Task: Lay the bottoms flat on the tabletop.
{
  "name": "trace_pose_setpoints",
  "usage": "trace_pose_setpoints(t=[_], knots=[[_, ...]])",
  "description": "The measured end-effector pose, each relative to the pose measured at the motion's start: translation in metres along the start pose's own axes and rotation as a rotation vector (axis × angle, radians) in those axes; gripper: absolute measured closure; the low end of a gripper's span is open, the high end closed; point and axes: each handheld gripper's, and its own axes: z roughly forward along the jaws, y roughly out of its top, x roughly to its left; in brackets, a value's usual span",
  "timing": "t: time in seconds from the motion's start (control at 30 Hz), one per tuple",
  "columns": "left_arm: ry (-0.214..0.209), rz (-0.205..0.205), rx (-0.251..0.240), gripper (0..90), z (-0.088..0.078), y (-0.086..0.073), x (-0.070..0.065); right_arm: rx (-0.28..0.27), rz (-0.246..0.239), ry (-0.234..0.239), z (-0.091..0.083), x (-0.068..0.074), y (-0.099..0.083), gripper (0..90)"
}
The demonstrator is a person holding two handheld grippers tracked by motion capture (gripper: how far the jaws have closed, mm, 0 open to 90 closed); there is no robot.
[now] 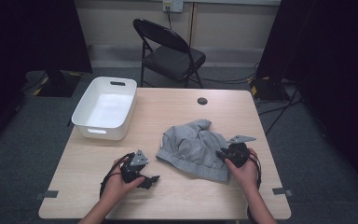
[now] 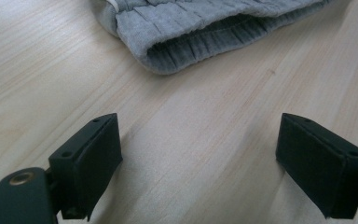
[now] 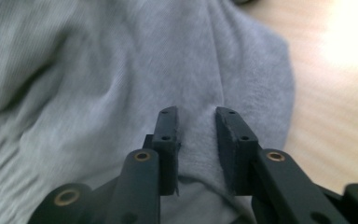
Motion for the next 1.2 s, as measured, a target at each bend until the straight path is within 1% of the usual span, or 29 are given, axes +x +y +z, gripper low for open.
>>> trace_pose_setpoints(t=[0.03,0.1,0.2,0.23,0.27,0.3,0.33,0.37,0.5,0.57,0.63,0.7,0.73,0.77,0.83,0.93,1.03,1.1,1.13,1.17,1.2], knots=[[0.001,0.0,-0.001,13.4,0.0,0.0,0.0,0.006,-0.008,0.016,-0.001,0.004,-0.006,73.3],[0.002,0.0,-0.001,13.5,0.0,0.0,0.0,-0.001,0.006,0.035,-0.005,0.008,-0.011,73.7],[0.003,-0.002,-0.002,13.6,0.0,0.0,-0.001,0.004,-0.004,0.057,-0.011,0.018,-0.018,73.5],[0.003,-0.003,-0.002,13.6,0.0,0.0,-0.001,0.005,-0.016,0.07,-0.013,0.021,-0.02,73.2],[0.003,-0.002,-0.002,13.6,0.0,0.0,-0.001,0.009,-0.019,0.082,-0.015,0.025,-0.022,72.4],[0.003,-0.003,-0.002,13.6,0.0,0.0,-0.001,0.01,-0.018,0.105,-0.017,0.028,-0.024,70.8],[0.003,-0.002,-0.002,13.6,0.0,0.0,-0.001,0.012,-0.023,0.135,-0.019,0.032,-0.025,70.7],[0.003,-0.002,-0.002,13.6,0.0,0.0,-0.001,0.018,-0.029,0.152,-0.021,0.036,-0.026,70.5],[0.003,-0.002,-0.002,13.6,0.0,0.0,-0.001,0.039,-0.054,0.201,-0.025,0.05,-0.029,66.8],[0.004,-0.003,-0.002,13.6,0.0,-0.001,-0.001,0.049,-0.066,0.211,-0.027,0.055,-0.028,64.2],[0.004,-0.003,-0.002,13.6,0.0,-0.001,-0.001,0.033,-0.074,0.197,-0.031,0.057,-0.023,62.3],[0.004,-0.003,-0.002,13.6,0.0,-0.001,-0.001,-0.014,-0.06,0.199,-0.035,0.053,-0.016,62.1],[0.004,-0.003,-0.002,13.6,0.0,-0.001,-0.001,-0.04,-0.054,0.185,-0.037,0.05,-0.012,61.1],[0.004,-0.003,-0.002,13.6,0.0,-0.001,-0.001,-0.058,-0.052,0.16,-0.037,0.046,-0.007,59.4],[0.004,-0.004,-0.002,13.6,0.0,-0.001,-0.001,-0.093,-0.03,0.125,-0.033,0.037,0.0,58.3],[0.004,-0.004,-0.002,13.6,0.0,-0.001,-0.001,-0.095,0.002,0.06,-0.019,0.023,0.01,58.3],[0.004,-0.004,-0.002,13.6,0.0,-0.001,-0.001,-0.075,0.014,0.0,-0.003,0.011,0.014,58.9],[0.004,-0.005,-0.002,13.6,0.0,-0.001,-0.001,-0.065,0.019,0.007,0.006,0.006,0.014,59.6],[0.003,-0.005,-0.002,13.6,0.0,-0.001,-0.001,-0.057,0.01,0.005,0.009,0.005,0.013,60.5],[0.003,-0.005,-0.002,13.6,0.0,-0.001,-0.001,-0.054,0.016,0.009,0.011,0.005,0.012,62.2],[0.003,-0.005,-0.002,13.6,0.0,-0.001,-0.001,-0.054,0.004,0.009,0.013,0.006,0.011,63.4]])
